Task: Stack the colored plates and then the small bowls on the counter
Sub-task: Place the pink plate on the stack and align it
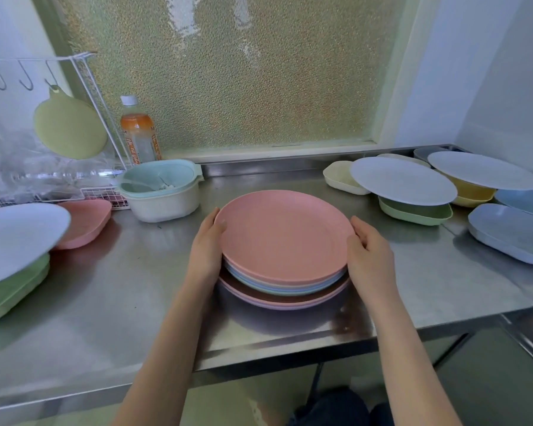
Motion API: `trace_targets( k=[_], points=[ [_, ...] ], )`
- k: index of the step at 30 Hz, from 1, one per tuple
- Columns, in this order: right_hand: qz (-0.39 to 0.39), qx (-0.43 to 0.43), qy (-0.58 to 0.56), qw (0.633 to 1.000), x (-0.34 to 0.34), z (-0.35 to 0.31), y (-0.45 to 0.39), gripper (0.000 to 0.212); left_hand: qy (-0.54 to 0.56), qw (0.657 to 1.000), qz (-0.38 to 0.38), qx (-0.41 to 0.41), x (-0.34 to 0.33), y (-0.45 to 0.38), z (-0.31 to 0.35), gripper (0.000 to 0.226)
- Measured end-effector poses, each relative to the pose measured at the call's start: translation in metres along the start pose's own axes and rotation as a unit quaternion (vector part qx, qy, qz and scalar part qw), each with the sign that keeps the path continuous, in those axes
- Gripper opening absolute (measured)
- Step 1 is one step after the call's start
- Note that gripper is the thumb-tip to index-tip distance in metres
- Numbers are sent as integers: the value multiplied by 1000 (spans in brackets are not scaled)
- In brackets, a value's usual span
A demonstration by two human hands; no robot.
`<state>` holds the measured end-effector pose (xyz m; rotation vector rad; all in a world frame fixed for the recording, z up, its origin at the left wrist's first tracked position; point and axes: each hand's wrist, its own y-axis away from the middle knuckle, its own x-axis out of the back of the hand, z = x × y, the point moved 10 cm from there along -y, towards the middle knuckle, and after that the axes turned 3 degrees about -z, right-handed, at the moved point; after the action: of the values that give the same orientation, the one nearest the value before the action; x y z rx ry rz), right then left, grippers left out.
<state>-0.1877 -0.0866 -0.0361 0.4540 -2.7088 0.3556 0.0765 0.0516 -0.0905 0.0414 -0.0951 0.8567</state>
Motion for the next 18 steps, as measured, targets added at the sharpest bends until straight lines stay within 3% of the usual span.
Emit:
trace_targets(
  k=[8,18],
  points=[
    [50,-41,-54,996,20,21,-13,45,13,1000,-1,-23,-41,3,31,54],
    [79,-18,5,997,61,45,-64,40,35,997,-47,-48,-107,-30,43,41]
  ],
)
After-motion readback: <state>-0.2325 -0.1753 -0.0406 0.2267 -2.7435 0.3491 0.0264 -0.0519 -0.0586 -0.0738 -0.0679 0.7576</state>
